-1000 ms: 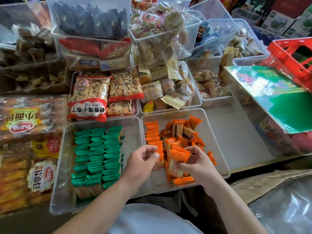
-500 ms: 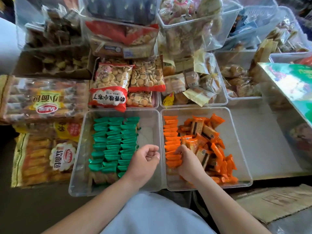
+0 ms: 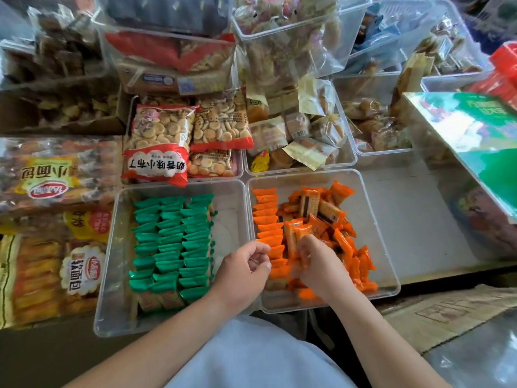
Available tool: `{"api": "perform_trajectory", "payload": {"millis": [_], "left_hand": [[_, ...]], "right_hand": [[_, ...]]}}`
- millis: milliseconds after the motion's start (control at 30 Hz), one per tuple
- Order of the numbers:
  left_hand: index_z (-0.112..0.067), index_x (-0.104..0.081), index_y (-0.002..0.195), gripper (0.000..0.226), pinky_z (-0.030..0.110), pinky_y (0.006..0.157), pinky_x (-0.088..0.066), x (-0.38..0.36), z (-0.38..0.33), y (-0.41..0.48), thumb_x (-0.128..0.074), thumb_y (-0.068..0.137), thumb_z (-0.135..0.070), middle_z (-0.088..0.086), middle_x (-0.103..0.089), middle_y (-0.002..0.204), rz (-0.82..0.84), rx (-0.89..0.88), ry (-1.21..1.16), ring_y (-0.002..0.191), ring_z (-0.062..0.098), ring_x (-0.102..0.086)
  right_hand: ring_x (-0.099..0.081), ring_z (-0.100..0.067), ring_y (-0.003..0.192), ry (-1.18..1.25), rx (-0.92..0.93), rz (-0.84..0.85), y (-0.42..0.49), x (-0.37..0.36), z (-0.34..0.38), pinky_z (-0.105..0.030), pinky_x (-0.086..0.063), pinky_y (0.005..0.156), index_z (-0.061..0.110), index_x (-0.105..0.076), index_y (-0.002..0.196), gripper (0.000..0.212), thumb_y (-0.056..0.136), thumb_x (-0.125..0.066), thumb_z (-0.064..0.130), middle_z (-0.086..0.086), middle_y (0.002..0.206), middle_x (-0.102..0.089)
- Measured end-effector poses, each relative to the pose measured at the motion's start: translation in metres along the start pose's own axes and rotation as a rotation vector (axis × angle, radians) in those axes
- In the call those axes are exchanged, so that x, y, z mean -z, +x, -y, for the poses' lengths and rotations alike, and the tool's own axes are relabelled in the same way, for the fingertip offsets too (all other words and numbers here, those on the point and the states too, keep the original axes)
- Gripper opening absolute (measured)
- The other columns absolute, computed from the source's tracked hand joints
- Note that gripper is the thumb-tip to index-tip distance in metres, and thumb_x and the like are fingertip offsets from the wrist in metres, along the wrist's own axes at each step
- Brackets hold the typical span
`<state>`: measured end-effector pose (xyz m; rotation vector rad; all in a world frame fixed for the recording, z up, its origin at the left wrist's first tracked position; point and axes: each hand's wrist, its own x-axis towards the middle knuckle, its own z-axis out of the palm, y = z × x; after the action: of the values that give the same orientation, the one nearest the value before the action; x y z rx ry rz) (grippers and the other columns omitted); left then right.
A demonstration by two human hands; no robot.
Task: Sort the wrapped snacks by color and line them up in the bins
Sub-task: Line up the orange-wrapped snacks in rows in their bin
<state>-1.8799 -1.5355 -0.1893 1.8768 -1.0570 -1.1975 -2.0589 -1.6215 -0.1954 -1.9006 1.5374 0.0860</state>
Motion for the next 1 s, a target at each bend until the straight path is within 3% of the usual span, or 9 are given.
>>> {"api": "perform_trajectory", "payload": {"millis": [200,300,367,467,567,667,733,867,1000], "left_hand": [[-0.031,-0.067,0.125,0.026,0.021,0.085,-0.051,-0.043,-0.019,0.002,-0.067,0.099,-0.031,-0.015,-0.066,0.112,0.353,0.061,0.281,0.102,0.003,-0.063],[-0.028,-0.067,0.121,0.021,0.018,0.077,-0.049,-0.067,-0.032,0.017,-0.066,0.1,-0.026,-0.01,-0.062,0.115,0.27,0.007,0.294,0.101,0.005,-0.063],[-0.026,-0.067,0.118,0.02,0.024,0.082,-0.055,-0.081,-0.042,0.039,-0.066,0.098,-0.023,-0.006,-0.062,0.119,0.194,-0.055,0.336,0.104,0.011,-0.064],[-0.023,-0.06,0.125,0.034,0.037,0.091,-0.056,-0.1,-0.049,0.068,-0.068,0.094,-0.036,0.001,-0.065,0.119,0.295,-0.006,0.559,0.108,0.024,-0.064],[-0.022,-0.051,0.133,0.057,0.044,0.096,-0.056,-0.122,-0.046,0.075,-0.072,0.089,-0.052,0.005,-0.064,0.126,0.36,0.12,0.643,0.113,0.029,-0.064],[-0.02,-0.041,0.145,0.081,0.044,0.099,-0.055,-0.138,-0.04,0.073,-0.076,0.083,-0.058,0.007,-0.059,0.139,0.315,0.106,0.772,0.125,0.033,-0.061],[-0.021,-0.039,0.143,0.08,0.043,0.097,-0.055,-0.141,-0.041,0.071,-0.077,0.082,-0.055,0.006,-0.059,0.138,0.303,0.068,0.828,0.124,0.033,-0.062],[-0.024,-0.048,0.115,0.039,0.04,0.084,-0.057,-0.123,-0.054,0.069,-0.069,0.086,-0.04,0.0,-0.064,0.109,0.297,0.033,0.609,0.101,0.026,-0.066],[-0.026,-0.063,0.108,0.019,0.042,0.076,-0.065,-0.084,-0.069,0.057,-0.074,0.092,-0.025,0.001,-0.071,0.104,0.365,0.101,0.033,0.093,0.021,-0.072]], "right_hand": [[-0.064,-0.013,0.084,0.106,-0.174,-0.244,-0.026,0.035,-0.051,-0.038,-0.057,0.073,0.033,-0.062,0.09,0.018,0.09,-0.072,0.048,0.017,0.081,-0.065],[-0.066,-0.012,0.085,0.199,-0.218,-0.245,-0.035,0.04,-0.065,-0.038,-0.058,0.076,0.034,-0.067,0.092,0.014,0.09,-0.073,0.046,0.018,0.082,-0.066],[-0.066,-0.008,0.085,0.312,-0.228,-0.253,-0.037,0.045,-0.067,-0.032,-0.057,0.072,0.037,-0.066,0.101,0.016,0.091,-0.073,0.046,0.015,0.088,-0.067],[-0.066,-0.003,0.085,0.434,-0.243,-0.264,-0.039,0.054,-0.062,-0.029,-0.059,0.072,0.042,-0.059,0.112,0.025,0.092,-0.071,0.051,0.015,0.094,-0.068],[-0.068,-0.004,0.084,0.474,-0.251,-0.269,-0.041,0.058,-0.063,-0.03,-0.059,0.073,0.039,-0.066,0.107,0.02,0.092,-0.07,0.051,0.014,0.092,-0.071],[-0.071,-0.006,0.084,0.569,-0.274,-0.298,-0.042,0.059,-0.067,-0.03,-0.059,0.075,0.036,-0.069,0.104,0.017,0.092,-0.073,0.047,0.011,0.089,-0.074],[-0.073,-0.008,0.083,0.716,-0.292,-0.296,-0.043,0.06,-0.066,-0.035,-0.063,0.079,0.037,-0.067,0.109,0.019,0.092,-0.074,0.044,0.007,0.09,-0.076],[-0.076,-0.01,0.084,0.855,-0.311,-0.307,-0.045,0.064,-0.065,-0.043,-0.065,0.082,0.036,-0.067,0.109,0.016,0.094,-0.073,0.041,0.005,0.094,-0.077],[-0.069,-0.009,0.103,0.861,-0.291,-0.321,-0.042,0.073,-0.057,-0.041,-0.064,0.088,0.038,-0.066,0.117,0.02,0.098,-0.07,0.036,0.012,0.113,-0.07]]}}
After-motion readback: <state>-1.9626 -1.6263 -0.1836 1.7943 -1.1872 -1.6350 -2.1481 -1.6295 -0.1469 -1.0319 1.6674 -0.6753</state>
